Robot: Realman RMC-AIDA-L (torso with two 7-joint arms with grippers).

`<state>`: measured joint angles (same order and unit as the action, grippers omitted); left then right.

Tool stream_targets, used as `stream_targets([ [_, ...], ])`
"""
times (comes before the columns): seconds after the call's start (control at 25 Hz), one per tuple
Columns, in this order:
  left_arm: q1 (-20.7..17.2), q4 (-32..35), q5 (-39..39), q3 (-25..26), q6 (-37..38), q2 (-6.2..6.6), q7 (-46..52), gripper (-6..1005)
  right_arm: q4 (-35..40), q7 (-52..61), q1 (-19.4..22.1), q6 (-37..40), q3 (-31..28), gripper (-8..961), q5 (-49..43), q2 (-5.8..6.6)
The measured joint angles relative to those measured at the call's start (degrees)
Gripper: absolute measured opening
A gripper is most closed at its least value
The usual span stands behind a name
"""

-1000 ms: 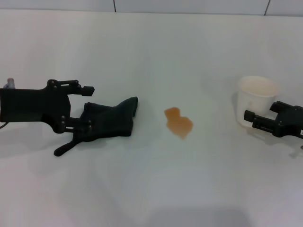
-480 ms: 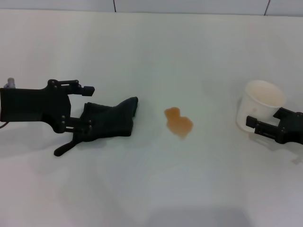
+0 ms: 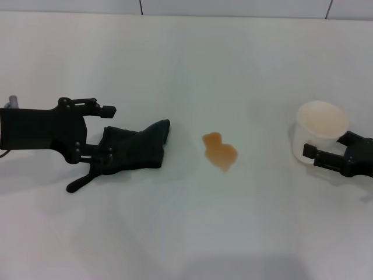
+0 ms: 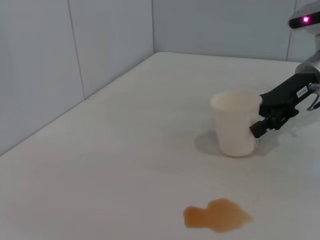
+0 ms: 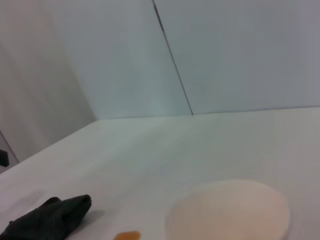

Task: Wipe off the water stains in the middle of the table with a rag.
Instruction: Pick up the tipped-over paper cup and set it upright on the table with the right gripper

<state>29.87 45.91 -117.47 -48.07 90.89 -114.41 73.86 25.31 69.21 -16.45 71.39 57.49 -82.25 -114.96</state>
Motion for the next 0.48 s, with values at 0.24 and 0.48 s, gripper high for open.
stream_targets([
  [0.24,-0.1,0.0,0.0,0.0,0.0,-0.02,0.0,832,0.0,-0.1,0.6,0.8,-0.2,860,0.0,0.0],
  [0.48,-0.1,-0.1,0.1,0.0,-0.6,-0.02,0.0,833,0.1,0.0,1.5,1.2,-0.6,873,0.0,0.08],
])
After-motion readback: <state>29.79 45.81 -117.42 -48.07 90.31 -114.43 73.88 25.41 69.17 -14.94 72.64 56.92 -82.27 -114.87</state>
